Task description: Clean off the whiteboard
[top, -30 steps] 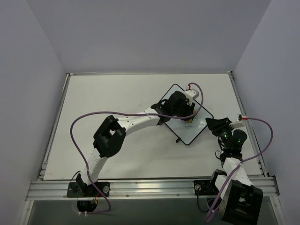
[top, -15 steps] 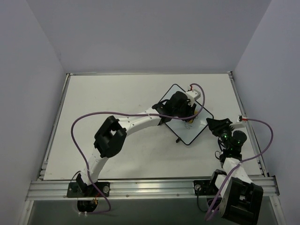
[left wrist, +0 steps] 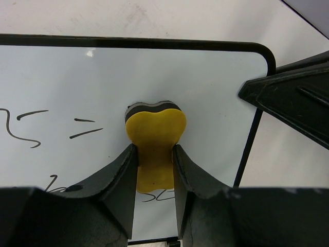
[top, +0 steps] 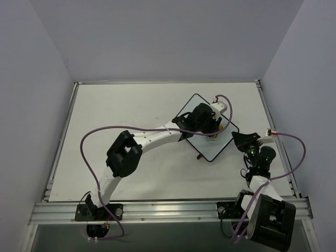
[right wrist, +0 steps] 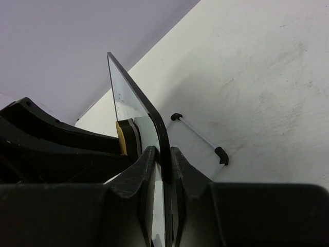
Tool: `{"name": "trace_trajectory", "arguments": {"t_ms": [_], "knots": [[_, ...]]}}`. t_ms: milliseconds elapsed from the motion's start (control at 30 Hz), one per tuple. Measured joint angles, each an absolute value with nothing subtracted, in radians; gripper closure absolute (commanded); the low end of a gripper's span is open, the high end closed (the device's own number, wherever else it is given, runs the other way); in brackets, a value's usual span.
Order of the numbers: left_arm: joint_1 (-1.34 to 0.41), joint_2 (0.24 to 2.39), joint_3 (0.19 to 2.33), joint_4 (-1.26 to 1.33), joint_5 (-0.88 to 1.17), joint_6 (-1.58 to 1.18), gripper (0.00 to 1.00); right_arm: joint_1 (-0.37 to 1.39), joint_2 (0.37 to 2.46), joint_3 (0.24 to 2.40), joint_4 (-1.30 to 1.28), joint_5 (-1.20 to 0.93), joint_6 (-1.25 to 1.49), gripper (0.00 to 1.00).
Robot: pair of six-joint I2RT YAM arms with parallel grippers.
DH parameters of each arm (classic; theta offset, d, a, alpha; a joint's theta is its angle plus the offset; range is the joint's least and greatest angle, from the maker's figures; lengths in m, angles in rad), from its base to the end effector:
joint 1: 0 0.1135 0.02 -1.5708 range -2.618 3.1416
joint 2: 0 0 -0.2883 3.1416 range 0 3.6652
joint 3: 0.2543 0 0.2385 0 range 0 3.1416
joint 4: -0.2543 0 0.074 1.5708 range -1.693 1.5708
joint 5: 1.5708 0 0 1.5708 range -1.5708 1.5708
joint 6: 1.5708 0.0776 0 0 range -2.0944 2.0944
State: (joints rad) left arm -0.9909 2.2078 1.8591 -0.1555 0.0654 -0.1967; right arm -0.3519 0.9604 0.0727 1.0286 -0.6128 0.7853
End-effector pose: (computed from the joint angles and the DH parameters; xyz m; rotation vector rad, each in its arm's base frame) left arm 0.3034 -0.4725 0.2496 0.8787 1.9866 -0.7763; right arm 0.1873 -0.0212 0.2279 0.3272 1.4690 0.7871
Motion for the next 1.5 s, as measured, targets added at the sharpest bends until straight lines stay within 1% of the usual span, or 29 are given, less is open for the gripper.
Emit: {"name": "trace_trajectory", "arguments": {"t_ms": [200, 600, 833, 1200, 1367, 1500], "knots": [[-0.977, 2.208, 1.859, -0.157, 0.076, -0.198, 0.98, -0.344, 0.960, 0.072, 1.030, -0.607, 0.785, 1.00], [-0.895, 2.209, 1.859, -0.154, 0.147, -0.201, 0.98, -0.330, 0.955, 0.070, 1.039, -0.603, 0.785, 1.00], [-0.929, 2.209, 1.851, -0.147, 0.126, -0.147, 0.98, -0.330, 0.953, 0.063, 1.039, -0.591, 0.785, 1.00], [-1.085, 2.210, 1.844, -0.150, 0.066, -0.088, 0.98, -0.330, 0.952, 0.056, 1.037, -0.579, 0.781, 1.00], [-1.070, 2.210, 1.847, -0.165, 0.078, -0.098, 0.98, -0.325, 0.951, 0.056, 1.036, -0.579, 0.777, 1.00], [-1.022, 2.217, 1.871, -0.197, 0.111, -0.110, 0.98, -0.324, 0.949, 0.056, 1.035, -0.575, 0.776, 1.00]]}}
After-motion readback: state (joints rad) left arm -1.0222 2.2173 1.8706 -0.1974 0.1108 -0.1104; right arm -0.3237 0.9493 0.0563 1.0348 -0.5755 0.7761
